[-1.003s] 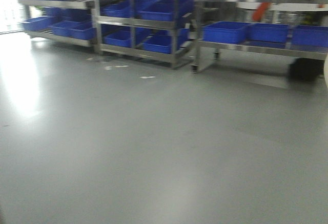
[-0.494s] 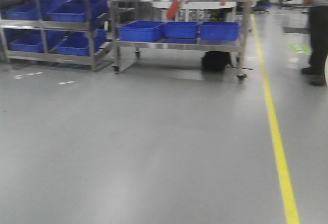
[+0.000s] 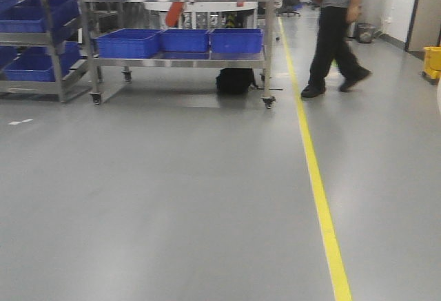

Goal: Move white bin to right shelf second layer
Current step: 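Drive backward and turn away from the table holding the bin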

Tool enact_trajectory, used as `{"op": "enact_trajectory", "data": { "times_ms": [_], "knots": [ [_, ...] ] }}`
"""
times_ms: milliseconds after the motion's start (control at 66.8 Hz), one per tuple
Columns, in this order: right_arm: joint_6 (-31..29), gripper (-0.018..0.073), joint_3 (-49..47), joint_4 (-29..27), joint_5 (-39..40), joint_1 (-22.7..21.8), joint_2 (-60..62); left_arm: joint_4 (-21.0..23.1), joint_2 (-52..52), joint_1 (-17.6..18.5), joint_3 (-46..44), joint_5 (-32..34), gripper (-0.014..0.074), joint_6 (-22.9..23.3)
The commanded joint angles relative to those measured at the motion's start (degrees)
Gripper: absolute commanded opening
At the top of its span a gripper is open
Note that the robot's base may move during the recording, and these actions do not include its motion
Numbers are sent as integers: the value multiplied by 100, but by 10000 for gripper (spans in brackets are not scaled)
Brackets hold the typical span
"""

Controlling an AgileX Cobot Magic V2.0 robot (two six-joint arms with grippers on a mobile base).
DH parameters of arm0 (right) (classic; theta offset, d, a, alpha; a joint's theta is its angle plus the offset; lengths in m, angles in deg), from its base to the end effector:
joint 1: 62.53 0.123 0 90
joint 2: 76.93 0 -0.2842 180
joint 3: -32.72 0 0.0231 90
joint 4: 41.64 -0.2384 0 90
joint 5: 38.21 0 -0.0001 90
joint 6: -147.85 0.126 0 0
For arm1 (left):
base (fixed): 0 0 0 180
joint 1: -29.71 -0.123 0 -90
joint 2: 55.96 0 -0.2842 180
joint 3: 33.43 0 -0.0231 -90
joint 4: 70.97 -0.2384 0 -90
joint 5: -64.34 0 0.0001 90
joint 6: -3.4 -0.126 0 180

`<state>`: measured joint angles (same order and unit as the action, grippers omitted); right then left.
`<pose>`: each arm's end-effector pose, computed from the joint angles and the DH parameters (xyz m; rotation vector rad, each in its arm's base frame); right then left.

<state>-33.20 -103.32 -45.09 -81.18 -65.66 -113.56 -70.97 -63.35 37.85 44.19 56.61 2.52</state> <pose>0.1084 -0.0007 0.2847 0.0629 2.1543 0.0275 0.0787 -0.0113 0.1972 0.1273 1.6145 -0.0977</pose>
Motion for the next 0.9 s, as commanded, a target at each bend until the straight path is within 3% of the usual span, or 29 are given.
{"op": "enact_trajectory", "data": {
  "times_ms": [0,883],
  "knots": [
    [-15,41,-171,-52,525,-38,-9,0,87,20,211,498,85,17],
    [-15,41,-171,-52,521,-38,-9,0,87,20,211,498,85,17]
  ]
}}
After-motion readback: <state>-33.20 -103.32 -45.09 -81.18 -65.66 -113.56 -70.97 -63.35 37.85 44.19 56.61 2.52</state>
